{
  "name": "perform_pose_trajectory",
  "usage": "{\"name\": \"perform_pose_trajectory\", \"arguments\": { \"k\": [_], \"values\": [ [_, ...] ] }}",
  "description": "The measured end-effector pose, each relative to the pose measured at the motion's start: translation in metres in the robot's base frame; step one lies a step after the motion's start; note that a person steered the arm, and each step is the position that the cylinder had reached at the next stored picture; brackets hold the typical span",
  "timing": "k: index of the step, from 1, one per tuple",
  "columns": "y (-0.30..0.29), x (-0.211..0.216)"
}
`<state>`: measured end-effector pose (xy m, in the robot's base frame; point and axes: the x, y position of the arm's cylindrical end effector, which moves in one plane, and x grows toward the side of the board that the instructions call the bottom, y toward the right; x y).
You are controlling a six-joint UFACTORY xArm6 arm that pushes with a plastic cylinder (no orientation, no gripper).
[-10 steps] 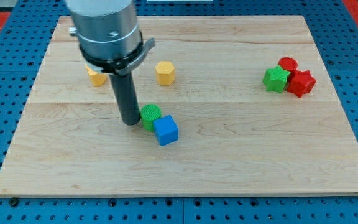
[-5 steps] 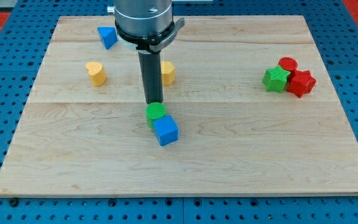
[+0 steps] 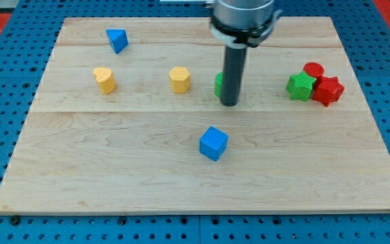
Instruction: Slide the green circle towards the green star
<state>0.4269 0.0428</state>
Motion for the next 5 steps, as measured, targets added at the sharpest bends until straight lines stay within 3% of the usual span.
{"name": "perform_pose_trajectory", "arguments": {
  "k": [1, 2, 3, 5],
  "values": [
    [-0.044, -0.005],
    [-0.038, -0.040],
    [0.025, -0.042],
    [0.051, -0.040]
  ]
}}
